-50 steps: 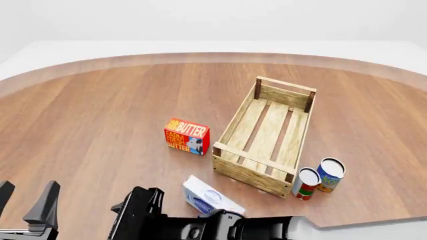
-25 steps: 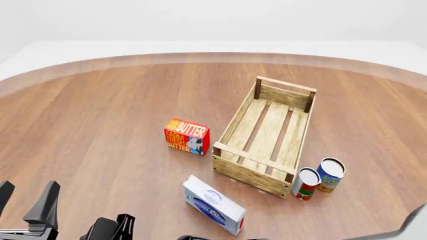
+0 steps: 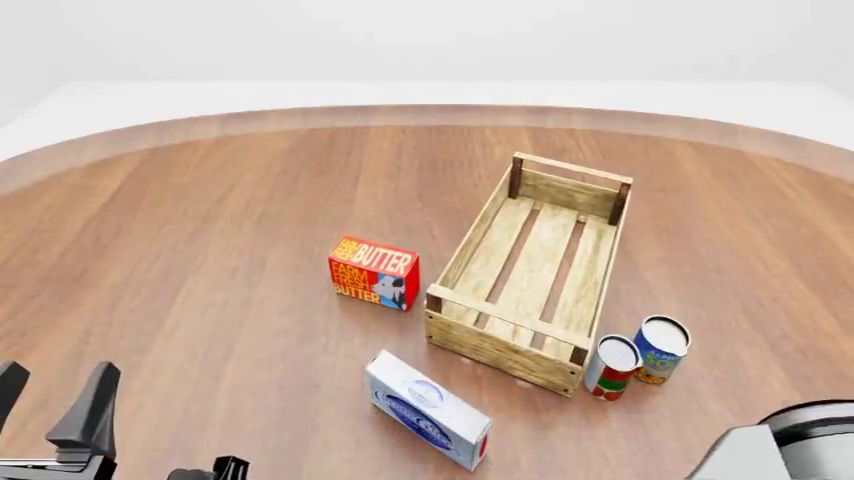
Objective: Pick up the ketchup, and put it in the wooden tray.
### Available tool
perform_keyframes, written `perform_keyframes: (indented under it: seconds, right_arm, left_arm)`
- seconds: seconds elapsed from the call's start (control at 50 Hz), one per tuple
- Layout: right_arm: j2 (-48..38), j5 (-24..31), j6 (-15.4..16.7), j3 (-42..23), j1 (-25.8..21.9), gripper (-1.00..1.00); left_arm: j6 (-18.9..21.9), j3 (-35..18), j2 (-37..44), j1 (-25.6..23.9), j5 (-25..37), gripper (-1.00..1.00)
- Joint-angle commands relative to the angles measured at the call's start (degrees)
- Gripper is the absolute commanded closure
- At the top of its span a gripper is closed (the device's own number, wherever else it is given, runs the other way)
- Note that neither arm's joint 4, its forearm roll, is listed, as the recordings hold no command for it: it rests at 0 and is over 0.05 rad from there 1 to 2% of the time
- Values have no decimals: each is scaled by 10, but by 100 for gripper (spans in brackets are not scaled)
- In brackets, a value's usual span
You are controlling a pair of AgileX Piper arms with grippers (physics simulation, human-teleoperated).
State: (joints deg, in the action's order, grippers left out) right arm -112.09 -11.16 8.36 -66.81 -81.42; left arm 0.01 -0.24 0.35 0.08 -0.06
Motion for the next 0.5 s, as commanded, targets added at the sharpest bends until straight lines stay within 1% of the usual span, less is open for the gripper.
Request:
perform_keyframes:
  seconds: [0.02,0.24,0.5]
  right_arm:
    - [-68,-27,6,-24,8,-100]
    - [-82,-33,11,-29,10,-100]
    - [-107,-31,10,-49,-4,-100]
  left_arm:
    - [0,0,-1,0,0,-100]
    - [0,0,-1,0,0,-100]
    - [0,0,-1,0,0,-100]
